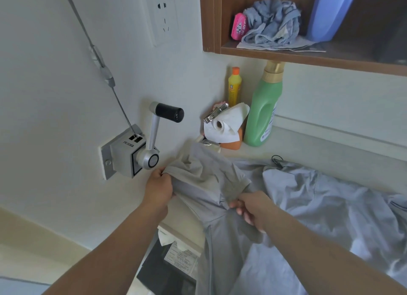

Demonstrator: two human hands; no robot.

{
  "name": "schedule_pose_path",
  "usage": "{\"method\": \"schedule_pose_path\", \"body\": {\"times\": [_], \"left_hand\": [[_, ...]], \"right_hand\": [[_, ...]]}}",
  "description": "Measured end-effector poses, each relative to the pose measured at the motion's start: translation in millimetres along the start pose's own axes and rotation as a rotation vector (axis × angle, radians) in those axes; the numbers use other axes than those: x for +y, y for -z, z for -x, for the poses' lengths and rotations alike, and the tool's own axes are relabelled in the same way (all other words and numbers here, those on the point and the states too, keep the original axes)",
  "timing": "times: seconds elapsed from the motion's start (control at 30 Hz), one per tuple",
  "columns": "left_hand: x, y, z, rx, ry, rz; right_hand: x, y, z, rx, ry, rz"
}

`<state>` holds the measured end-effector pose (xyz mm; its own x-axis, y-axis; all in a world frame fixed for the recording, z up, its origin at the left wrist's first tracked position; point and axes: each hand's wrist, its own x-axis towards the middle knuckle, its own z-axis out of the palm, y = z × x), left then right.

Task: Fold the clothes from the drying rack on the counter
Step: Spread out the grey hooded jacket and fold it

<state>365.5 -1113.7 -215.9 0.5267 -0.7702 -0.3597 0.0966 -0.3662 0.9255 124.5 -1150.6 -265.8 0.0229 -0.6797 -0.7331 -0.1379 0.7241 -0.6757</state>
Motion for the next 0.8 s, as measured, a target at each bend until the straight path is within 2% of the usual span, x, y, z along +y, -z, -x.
{"method": "schedule_pose_path", "body": {"times": [0.1, 0.2, 0.27, 0.37, 0.43, 0.57, 0.7, 0.8], "left_hand": [[2.4, 3.0, 4.6, -0.076, 0.065, 0.17], [0.7, 6.3, 10.1, -0.172, 0.051, 0.299], [-1.6, 6.8, 12.3, -0.205, 0.024, 0.333], [-4.6, 5.8, 13.5, -0.261, -0.029, 0.331], [-2.9, 5.3, 16.2, -0.291, -0.061, 0.3], [3.4, 1.6, 19.2, -0.319, -0.098, 0.283], [6.6, 5.8, 14.7, -0.306, -0.071, 0.277], [0.7, 14.1, 7.3, -0.168, -0.028, 0.287]], "right_hand": [[-9.6, 4.0, 7.1, -0.042, -0.021, 0.302], [-32.8, 9.3, 21.1, -0.121, 0.027, 0.586], [-54.0, 5.9, 26.5, -0.093, 0.19, 0.58], [-95.6, -11.8, 18.3, 0.065, 0.524, 0.437], [-121.9, -28.0, 15.7, 0.081, 0.641, 0.474], [-150.6, -59.0, 12.0, -0.049, 0.534, 0.526], [-159.9, -75.4, -8.9, -0.11, 0.426, 0.55], [-164.9, -81.9, -23.9, -0.004, 0.48, 0.448]]}}
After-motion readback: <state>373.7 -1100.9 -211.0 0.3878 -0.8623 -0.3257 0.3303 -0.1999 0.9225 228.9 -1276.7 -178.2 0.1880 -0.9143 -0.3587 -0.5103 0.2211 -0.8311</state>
